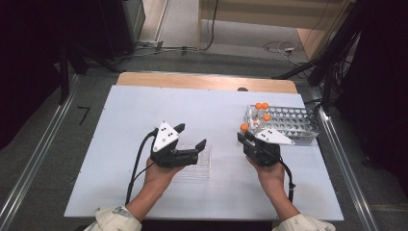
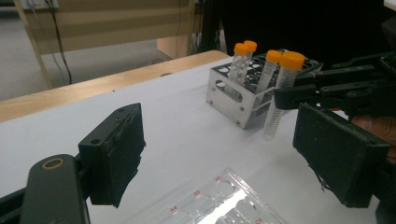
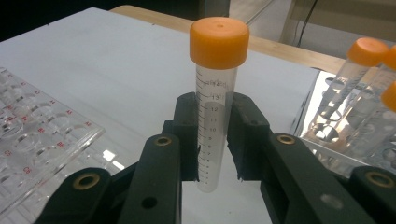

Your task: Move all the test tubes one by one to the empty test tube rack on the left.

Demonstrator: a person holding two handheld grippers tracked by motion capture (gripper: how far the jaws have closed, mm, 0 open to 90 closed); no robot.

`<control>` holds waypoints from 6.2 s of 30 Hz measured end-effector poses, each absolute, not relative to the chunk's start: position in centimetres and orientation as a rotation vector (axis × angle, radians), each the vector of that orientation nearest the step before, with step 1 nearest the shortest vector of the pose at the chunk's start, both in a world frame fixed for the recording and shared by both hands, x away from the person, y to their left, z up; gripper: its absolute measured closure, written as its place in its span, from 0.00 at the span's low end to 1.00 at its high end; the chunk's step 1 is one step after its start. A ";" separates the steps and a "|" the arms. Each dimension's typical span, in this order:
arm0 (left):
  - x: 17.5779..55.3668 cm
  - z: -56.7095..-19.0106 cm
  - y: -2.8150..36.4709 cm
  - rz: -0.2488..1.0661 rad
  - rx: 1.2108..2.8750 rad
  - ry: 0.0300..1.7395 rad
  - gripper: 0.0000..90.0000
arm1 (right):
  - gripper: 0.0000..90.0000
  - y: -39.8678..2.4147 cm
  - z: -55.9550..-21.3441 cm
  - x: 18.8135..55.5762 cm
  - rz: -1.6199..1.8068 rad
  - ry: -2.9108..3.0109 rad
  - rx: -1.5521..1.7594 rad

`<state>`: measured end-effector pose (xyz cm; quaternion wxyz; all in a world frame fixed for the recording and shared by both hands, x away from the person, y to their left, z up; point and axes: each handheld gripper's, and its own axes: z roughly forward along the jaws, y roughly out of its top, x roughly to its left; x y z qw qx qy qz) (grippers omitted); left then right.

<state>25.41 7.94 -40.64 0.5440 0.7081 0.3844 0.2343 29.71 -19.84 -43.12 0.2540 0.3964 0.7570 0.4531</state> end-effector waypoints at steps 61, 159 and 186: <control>29.0 -42.4 0.9 0.388 1.745 0.858 0.78 | 0.80 -17.2 -44.5 28.8 1.284 2.219 1.010; 26.0 -39.7 14.4 0.613 1.677 0.992 0.79 | 0.33 -20.5 -44.5 29.0 1.286 2.116 1.108; 25.5 -42.2 13.7 0.628 1.780 1.009 0.78 | 0.33 -20.3 -44.6 28.9 1.287 2.123 1.111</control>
